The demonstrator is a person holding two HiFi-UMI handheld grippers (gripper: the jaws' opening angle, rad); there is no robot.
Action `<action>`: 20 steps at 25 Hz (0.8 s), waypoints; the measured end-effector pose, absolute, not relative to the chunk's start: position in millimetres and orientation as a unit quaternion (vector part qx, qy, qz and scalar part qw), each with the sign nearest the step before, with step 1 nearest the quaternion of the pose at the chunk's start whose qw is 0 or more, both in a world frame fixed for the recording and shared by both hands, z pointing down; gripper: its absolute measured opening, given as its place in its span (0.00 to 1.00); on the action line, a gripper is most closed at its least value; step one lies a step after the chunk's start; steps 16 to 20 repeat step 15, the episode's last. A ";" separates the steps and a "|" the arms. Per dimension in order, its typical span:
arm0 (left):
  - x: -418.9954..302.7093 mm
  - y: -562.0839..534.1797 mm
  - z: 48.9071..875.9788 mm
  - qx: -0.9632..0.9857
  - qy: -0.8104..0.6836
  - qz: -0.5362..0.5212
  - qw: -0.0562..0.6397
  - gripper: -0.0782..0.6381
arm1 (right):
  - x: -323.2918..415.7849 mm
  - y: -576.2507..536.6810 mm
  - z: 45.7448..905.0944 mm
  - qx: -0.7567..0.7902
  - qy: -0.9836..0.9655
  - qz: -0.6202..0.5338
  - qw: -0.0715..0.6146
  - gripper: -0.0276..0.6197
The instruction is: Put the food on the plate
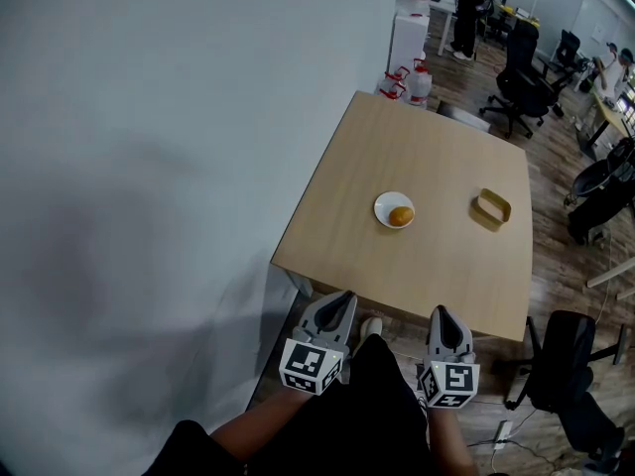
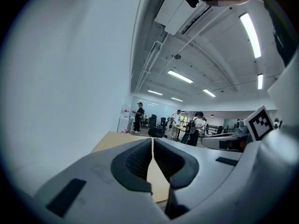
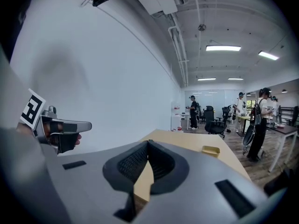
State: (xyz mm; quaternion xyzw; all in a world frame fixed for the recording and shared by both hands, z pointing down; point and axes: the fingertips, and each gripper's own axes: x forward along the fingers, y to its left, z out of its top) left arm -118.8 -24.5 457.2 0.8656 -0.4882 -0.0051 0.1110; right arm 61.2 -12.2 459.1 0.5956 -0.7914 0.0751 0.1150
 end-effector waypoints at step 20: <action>-118.3 -39.4 463.7 0.869 -0.480 -0.005 0.125 0.14 | 67.7 -22.0 456.1 0.606 -0.784 0.071 0.114 0.14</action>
